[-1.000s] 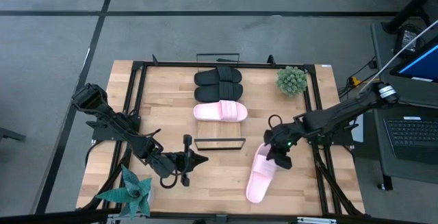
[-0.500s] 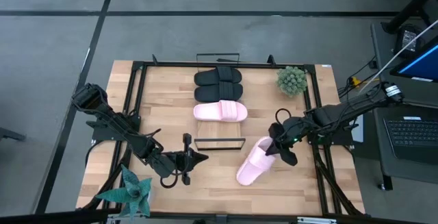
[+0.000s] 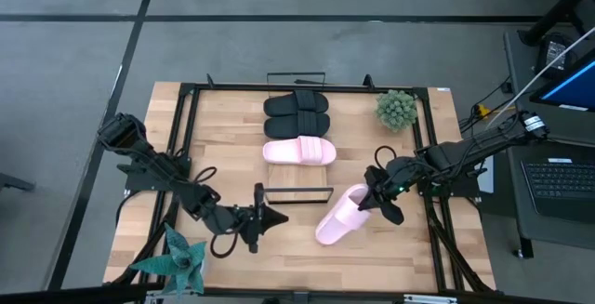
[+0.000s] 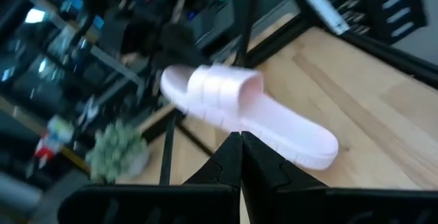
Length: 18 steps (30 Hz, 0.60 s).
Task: Pick and place slides into the shelf
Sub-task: Put the pink slide on the shelf
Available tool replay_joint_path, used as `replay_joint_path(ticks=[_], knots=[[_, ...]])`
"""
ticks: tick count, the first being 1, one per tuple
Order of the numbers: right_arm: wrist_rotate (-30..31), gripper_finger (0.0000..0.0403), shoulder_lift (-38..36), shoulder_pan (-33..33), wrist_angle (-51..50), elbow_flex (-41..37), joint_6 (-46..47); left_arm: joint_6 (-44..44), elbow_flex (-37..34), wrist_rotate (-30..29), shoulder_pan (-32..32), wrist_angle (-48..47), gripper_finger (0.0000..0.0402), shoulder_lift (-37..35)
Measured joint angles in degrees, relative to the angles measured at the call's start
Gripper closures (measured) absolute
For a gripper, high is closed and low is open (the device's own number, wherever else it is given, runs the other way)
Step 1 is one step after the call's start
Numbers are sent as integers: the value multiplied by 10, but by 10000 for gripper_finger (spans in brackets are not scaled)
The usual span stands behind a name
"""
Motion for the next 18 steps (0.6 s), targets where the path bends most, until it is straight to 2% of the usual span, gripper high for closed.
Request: replay_joint_path(ticks=[4, 8, 15, 18], knots=[[0, 403, 0, 0, 12, 0, 0, 55, 0, 53, 15, 12, 401, 0], [0, 403, 0, 0, 24, 0, 1, 63, 0, 56, 28, 12, 395, 0], [0, 403, 0, 0, 37, 0, 19, 110, 0, 56, 40, 13, 329, 0], [26, 403, 0, 0, 50, 0, 26, 136, 0, 45, 44, 17, 298, 0]])
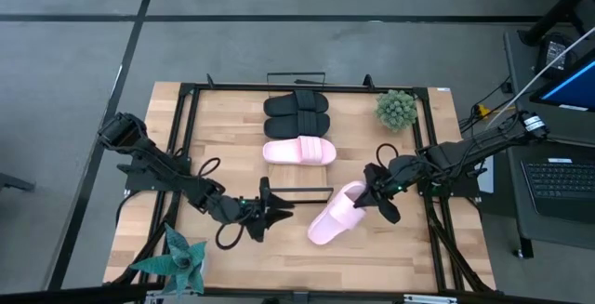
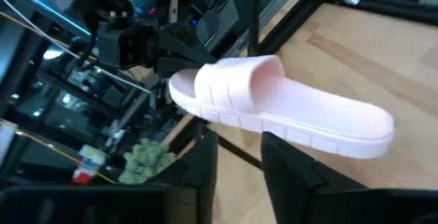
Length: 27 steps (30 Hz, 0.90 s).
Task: Pick and place slides into the shelf
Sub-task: Put the pink slide on the shelf
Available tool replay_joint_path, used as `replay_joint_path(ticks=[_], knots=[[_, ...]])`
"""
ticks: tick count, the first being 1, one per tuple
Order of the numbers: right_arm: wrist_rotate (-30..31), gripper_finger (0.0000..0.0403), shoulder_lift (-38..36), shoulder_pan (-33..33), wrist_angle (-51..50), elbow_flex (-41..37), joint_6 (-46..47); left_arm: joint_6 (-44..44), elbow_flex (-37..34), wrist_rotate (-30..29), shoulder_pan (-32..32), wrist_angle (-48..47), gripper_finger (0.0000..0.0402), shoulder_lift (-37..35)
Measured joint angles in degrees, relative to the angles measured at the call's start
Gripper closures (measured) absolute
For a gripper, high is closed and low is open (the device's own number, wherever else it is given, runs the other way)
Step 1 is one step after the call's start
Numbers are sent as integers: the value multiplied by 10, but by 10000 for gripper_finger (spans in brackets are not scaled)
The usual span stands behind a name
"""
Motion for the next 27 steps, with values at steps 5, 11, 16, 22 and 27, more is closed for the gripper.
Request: replay_joint_path(ticks=[5, 11, 16, 22, 27], knots=[[34, 403, 0, 0, 25, 0, 24, 57, 0, -1, 2, 27, 265, 0], [80, 403, 17, 4, 87, 0, 53, 120, 0, -1, 2, 42, 259, 0], [85, 403, 55, 10, 138, 0, 52, 153, 0, -6, 2, 52, 262, 0], [84, 403, 65, 32, 145, 0, 52, 152, 0, -7, 2, 51, 262, 0], [96, 403, 61, 54, 147, 9, 53, 149, 0, -7, -1, 51, 262, 0]])
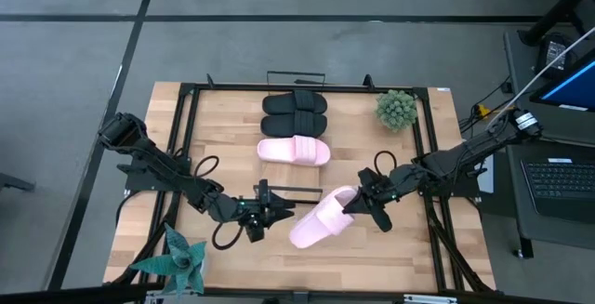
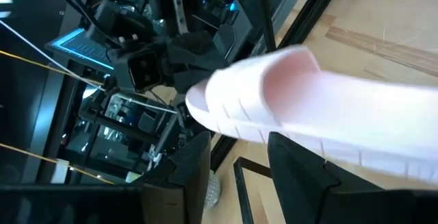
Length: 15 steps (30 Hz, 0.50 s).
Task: Pick and place slides into the shelf
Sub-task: Put the pink slide on the shelf
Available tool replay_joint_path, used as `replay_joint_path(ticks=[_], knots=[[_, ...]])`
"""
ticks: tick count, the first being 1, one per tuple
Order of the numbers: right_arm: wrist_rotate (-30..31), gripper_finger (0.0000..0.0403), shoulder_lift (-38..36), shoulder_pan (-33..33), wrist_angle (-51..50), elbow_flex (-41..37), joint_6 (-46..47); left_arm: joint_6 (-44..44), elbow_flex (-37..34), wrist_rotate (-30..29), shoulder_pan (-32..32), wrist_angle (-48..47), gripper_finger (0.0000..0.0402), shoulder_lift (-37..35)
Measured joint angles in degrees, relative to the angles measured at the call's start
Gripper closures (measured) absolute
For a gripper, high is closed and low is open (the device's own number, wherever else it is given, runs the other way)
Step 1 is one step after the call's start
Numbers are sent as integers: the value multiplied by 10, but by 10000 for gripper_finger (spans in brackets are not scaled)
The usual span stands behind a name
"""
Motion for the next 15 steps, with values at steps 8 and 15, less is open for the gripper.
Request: replay_joint_path(ticks=[8, 15], knots=[[68, 403, 0, 44, -3, 30, -1, 73, 0, 0, -14, 9, 262, 0], [122, 403, 24, 52, -3, 61, -5, 98, 16, 0, -16, 28, 262, 0]])
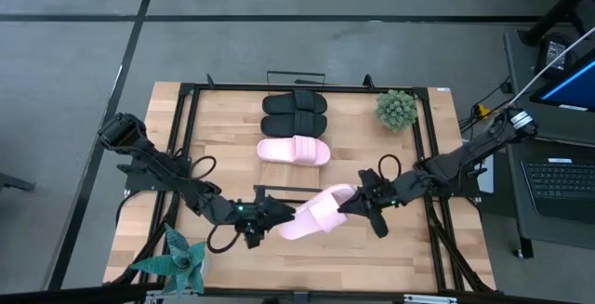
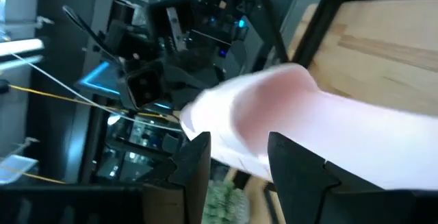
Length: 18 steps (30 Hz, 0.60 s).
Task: Pick and place slides into the shelf
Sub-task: Put the pink slide on the shelf
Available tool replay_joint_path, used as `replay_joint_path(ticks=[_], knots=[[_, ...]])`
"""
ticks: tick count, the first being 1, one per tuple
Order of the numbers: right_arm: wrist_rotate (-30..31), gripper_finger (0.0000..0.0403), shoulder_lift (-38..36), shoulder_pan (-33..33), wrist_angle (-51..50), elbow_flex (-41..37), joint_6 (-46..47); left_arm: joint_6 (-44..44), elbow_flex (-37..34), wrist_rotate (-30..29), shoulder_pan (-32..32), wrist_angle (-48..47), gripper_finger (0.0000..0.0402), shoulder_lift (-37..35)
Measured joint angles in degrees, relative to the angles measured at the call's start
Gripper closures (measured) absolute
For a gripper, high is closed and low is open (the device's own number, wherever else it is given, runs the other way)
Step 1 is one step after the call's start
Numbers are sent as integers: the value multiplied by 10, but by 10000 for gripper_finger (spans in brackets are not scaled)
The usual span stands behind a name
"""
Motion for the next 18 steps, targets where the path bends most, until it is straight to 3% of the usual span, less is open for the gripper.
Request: replay_joint_path(ticks=[10, 18], knots=[[6, 403, 89, -7, -18, 113, -70, 82, 44, -5, 5, -43, 263, 3], [50, 403, 123, -9, -90, 194, -75, 209, 44, -71, -30, -23, 263, 3]])
